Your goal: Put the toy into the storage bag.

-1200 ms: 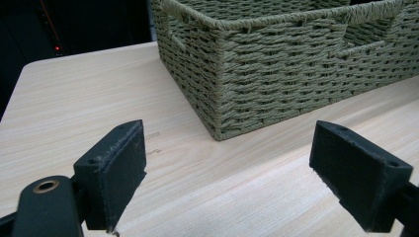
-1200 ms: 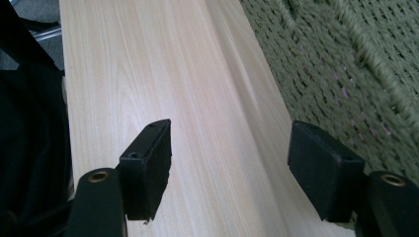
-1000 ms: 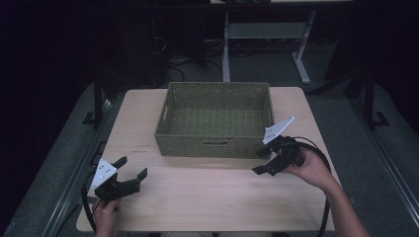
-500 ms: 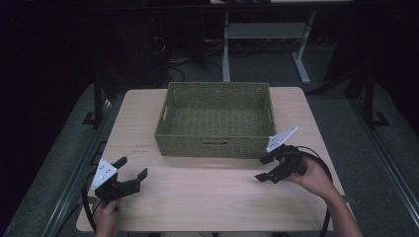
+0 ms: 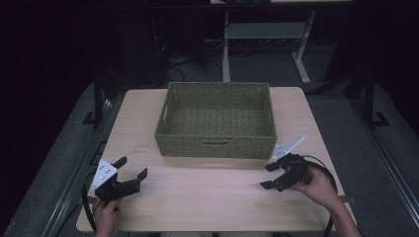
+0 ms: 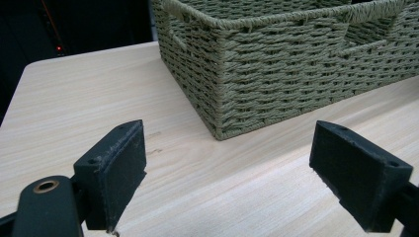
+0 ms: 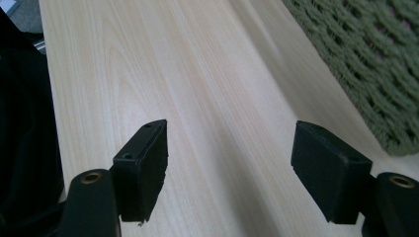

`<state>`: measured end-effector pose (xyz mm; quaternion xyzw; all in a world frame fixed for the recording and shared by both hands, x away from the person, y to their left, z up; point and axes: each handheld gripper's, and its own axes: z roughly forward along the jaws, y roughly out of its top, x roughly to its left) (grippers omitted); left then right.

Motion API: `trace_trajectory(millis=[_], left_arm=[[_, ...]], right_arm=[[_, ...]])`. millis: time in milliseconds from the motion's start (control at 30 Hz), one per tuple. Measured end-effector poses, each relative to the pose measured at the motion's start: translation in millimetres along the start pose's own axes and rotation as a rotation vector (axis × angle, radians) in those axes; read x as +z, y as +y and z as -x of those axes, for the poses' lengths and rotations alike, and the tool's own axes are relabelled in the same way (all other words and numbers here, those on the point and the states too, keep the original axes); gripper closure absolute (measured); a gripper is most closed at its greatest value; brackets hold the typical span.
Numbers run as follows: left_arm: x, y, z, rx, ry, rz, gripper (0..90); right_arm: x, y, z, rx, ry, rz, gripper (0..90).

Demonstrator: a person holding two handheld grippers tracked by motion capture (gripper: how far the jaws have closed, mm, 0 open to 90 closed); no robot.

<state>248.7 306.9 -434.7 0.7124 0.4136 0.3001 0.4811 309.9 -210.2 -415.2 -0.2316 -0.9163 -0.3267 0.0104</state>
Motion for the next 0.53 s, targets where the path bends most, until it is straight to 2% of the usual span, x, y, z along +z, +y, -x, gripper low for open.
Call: trace_trajectory(millis=[400,533], left_arm=[[-0.3,-0.2,0.5,-0.002,0.0,0.002,13.8],[-0.1,0.1,0.1,0.002,0.006,0.004,13.8]], right_arm=[[1.4,-26.2,-9.8,0.036,-0.024,0.041,28.8],[2.7,-31.0,-14.8,0.038,-0.024,0.071,26.5]])
